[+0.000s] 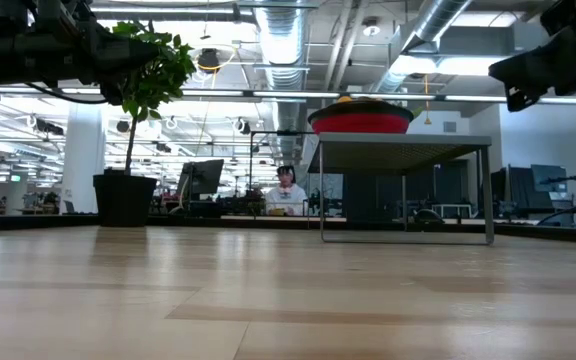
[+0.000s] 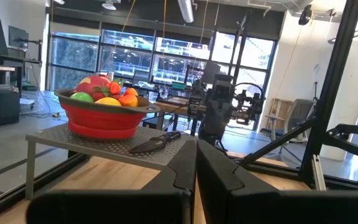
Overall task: Pick & Place Fruit
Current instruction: Return to Home Position
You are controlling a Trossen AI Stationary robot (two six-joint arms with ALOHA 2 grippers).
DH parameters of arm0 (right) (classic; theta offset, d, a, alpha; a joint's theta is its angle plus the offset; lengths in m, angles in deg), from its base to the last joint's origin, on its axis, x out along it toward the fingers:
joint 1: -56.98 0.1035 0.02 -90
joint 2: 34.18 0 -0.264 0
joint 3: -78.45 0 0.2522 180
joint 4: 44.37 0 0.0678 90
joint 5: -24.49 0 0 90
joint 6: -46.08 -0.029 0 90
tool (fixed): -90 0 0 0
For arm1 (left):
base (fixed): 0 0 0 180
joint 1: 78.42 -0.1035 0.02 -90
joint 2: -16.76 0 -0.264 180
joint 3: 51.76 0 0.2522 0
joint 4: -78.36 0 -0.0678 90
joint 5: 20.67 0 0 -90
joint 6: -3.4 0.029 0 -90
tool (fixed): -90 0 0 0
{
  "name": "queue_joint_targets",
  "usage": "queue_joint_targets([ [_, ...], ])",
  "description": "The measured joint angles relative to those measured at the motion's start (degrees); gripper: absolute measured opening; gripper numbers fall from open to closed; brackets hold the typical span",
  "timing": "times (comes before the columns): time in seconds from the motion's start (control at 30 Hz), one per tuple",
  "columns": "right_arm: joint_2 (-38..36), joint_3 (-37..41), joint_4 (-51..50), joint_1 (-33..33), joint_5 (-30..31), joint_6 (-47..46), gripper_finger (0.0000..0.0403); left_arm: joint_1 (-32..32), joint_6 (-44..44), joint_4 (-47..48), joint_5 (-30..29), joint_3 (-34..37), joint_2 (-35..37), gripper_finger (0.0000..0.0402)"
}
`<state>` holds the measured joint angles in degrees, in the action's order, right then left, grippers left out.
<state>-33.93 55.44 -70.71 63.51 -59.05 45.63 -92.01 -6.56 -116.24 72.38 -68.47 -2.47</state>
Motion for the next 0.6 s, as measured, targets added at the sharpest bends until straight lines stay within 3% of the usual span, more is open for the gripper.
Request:
queue_joint_targets([
  [0.6, 0.02, 6.75, 8.48, -6.84, -6.91, 0.39, 0.0000, 0.00, -1.11, -0.08, 0.00, -0.02, -0.02, 0.0005],
])
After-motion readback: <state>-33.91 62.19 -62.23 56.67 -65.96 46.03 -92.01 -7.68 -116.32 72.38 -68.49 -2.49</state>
